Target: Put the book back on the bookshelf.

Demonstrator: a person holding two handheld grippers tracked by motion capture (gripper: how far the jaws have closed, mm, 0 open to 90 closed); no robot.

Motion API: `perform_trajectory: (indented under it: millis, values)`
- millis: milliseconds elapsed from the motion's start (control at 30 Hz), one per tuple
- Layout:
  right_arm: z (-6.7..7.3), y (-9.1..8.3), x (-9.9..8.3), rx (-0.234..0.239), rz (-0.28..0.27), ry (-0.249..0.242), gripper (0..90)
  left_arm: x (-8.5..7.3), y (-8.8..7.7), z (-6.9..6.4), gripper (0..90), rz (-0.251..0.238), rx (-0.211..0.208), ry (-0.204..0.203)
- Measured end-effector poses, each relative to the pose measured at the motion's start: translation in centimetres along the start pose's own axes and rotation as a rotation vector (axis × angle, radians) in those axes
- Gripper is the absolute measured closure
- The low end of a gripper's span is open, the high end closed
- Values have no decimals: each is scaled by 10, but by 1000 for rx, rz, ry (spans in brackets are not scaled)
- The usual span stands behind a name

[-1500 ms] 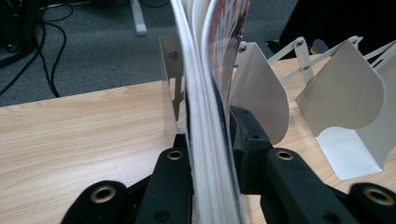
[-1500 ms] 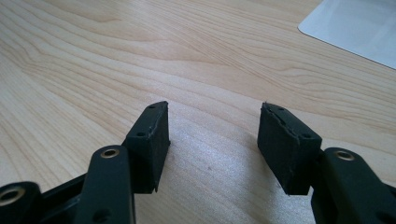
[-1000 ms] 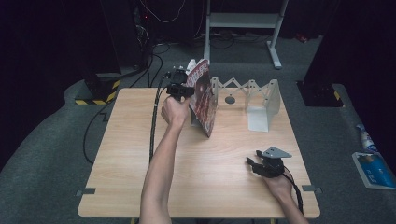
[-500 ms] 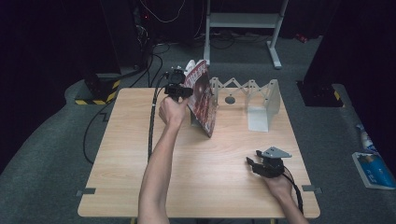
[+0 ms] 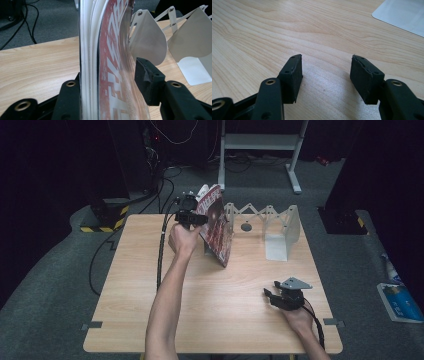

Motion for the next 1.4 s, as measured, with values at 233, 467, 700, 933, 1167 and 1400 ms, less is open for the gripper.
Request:
perform_trajectory:
  millis: [233,467,700,933,1167,1400]
  values:
    - [0,0,0,0,0,0,432,1,-7,3,481,-19,-11,-10]
    - [0,0,0,0,-1,-1,431,1,-13,5,465,-37,-27,-6]
    - [0,0,0,-1,-1,2,430,2,-19,5,446,-57,-49,17]
    - [0,0,0,-1,-1,-1,430,1,-23,7,442,-81,-66,10]
    - [0,0,0,-1,-1,0,429,-1,-29,12,436,-105,-89,-16]
    - [0,0,0,-1,0,0,428,-2,-39,15,432,-122,-97,-3]
Point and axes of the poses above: each handheld gripper's, and its own axes: y roughly forward along the jaws, x roughly out of its top, z roughly to its left, the point moved 6 cm from there along y, roughly forward along the jaws, and after that the axes turned 2 degrees about z, right-handed, at the moved point
